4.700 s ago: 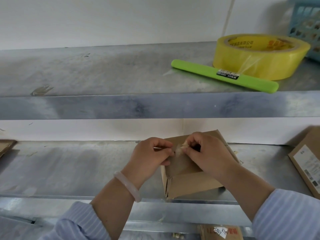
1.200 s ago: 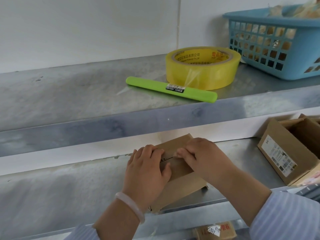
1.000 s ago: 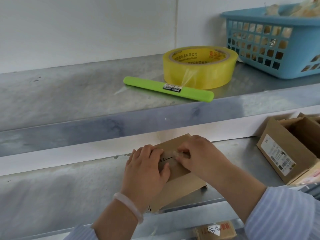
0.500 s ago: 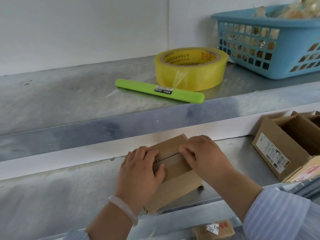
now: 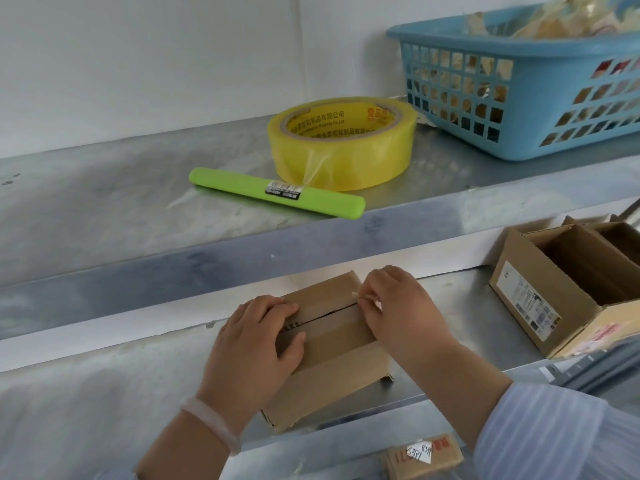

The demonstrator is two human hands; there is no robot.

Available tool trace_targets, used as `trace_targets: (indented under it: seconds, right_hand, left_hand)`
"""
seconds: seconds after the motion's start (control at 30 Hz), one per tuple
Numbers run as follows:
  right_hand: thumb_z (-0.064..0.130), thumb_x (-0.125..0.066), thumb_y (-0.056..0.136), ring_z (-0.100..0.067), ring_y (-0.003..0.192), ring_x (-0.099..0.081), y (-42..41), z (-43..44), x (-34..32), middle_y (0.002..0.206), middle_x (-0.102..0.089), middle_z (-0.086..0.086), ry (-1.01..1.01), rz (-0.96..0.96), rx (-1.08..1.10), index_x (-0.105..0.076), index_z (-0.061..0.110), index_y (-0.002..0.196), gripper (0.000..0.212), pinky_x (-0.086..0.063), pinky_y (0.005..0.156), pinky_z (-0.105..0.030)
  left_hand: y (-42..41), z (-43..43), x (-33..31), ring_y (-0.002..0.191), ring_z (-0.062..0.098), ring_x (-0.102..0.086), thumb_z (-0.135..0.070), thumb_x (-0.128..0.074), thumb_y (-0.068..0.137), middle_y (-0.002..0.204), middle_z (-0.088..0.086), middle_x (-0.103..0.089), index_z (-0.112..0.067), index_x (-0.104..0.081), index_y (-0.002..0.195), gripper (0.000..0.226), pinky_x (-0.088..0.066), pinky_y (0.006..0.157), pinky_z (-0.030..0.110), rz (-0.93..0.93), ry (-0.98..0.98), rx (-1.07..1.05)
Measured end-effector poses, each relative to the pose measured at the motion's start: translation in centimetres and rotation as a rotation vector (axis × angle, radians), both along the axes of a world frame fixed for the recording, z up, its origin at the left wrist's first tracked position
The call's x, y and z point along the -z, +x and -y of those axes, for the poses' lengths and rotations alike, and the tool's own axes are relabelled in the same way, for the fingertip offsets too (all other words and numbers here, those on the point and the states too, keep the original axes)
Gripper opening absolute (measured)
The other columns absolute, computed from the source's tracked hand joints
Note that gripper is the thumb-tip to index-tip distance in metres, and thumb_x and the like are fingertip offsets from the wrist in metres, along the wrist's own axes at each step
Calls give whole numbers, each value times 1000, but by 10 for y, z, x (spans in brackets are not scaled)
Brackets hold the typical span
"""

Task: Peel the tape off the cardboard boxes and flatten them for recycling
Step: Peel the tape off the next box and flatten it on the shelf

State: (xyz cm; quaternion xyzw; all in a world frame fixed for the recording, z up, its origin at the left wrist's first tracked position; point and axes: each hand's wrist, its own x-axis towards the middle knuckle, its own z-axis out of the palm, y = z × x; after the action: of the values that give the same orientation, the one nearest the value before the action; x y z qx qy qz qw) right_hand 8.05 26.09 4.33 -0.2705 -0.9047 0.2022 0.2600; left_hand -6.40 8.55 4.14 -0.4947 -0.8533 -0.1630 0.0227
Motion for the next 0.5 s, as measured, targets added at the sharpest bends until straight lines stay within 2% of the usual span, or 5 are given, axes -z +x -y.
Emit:
trace_targets:
  seconds: [0.1,0.2,0.3,0.37,0.5]
  right_hand:
    - [23,-61,93,-20,91,-56,7,5,5,93,-63,0,125,18,-143,-73,17,99,15,-50,82,-30]
    - [30,-52,96,-15,100,-57,15,3,10,104,-66,5,73,-9,-214,-70,23,118,29,-48,89,-26]
    - [28,-48,98,-1,95,-61,18,-9,6,98,-70,17,-401,-158,-162,-66,39,117,28,-48,84,-13]
    - [15,-49,98,-7,87,-67,11,-23,4,93,-72,10,-765,-265,-66,-68,37,106,31,-55,79,-21]
    - [24,-49,99,-12,105,-61,-3,-49,12,118,-65,4,-980,-29,8,-60,25,126,30,-50,98,-40]
  left_hand:
    - [2,-4,-4,110,9,-48,-51,-44,89,119,-16,-49,-33,-54,127,43,-45,96,28,-20,-57,-24]
    - [14,-21,-9,112,15,-45,-47,-33,91,121,-9,-44,-35,-45,135,47,-42,98,32,-92,-140,-74]
    - [30,-44,-5,136,20,-30,-66,-7,87,146,-7,-31,-41,-24,146,66,-22,114,45,-87,-213,-70]
    - [34,-54,-1,144,18,-16,-73,4,81,156,-9,-20,-44,-13,148,75,-9,118,49,-88,-237,-56]
    - [26,-51,0,143,14,-19,-75,0,80,156,-15,-21,-47,-16,148,75,-9,117,45,-100,-234,-35]
